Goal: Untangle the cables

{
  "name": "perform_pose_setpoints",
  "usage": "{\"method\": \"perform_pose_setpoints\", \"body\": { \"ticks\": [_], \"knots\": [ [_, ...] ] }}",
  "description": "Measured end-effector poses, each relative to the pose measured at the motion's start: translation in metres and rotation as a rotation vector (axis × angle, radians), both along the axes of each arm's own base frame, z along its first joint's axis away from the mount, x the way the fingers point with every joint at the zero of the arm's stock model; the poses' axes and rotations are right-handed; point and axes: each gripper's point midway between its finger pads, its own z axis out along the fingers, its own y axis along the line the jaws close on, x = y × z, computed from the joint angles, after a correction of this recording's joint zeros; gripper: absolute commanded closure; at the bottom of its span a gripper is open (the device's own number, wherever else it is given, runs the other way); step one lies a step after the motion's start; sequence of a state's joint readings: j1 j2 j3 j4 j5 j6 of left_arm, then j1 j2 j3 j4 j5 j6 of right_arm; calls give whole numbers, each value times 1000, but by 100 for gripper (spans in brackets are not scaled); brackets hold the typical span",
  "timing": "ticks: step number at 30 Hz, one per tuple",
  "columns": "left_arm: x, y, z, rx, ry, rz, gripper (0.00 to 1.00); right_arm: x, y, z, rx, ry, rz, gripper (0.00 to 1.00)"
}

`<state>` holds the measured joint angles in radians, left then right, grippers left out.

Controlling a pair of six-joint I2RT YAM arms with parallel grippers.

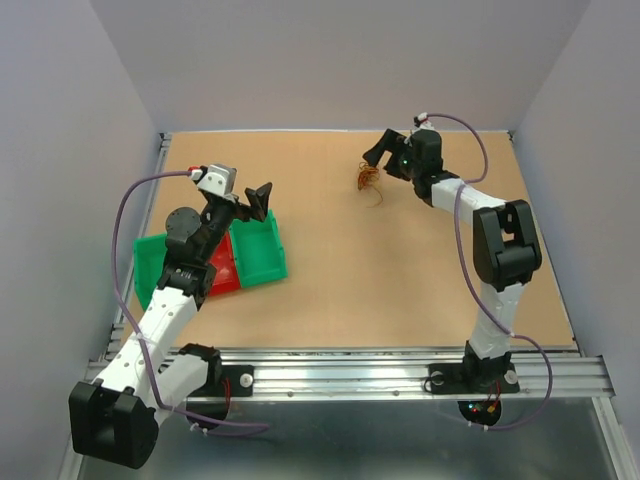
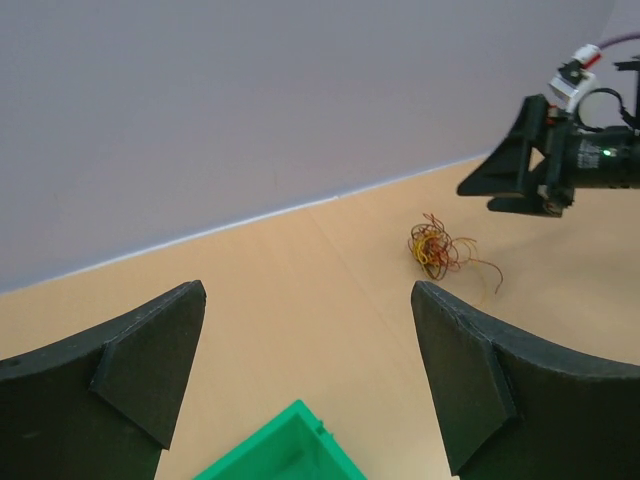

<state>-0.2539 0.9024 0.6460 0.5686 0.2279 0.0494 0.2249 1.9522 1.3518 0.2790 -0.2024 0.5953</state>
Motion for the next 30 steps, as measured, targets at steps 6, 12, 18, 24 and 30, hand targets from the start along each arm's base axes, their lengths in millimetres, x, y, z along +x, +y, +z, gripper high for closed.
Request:
{"method": "perform_pose_setpoints", "body": {
  "ticks": [6, 12, 18, 24, 30],
  "knots": [
    [-2, -5, -9, -8, 45, -29, 4, 8, 20, -25, -131, 82, -35, 7],
    [-3, -7, -9, -9, 49, -40, 7, 3, 10, -48, -279, 120, -128, 19],
    [4, -22, -27, 21, 83, -74, 13, 0, -5, -91, -398, 183, -162, 41],
    [14, -30, -53, 59, 144, -88, 18, -8, 1, -103, -435, 202, -74, 99],
    [17, -39, -62, 80, 165, -125, 18, -68, 32, -91, -429, 170, 173, 99]
  ]
}}
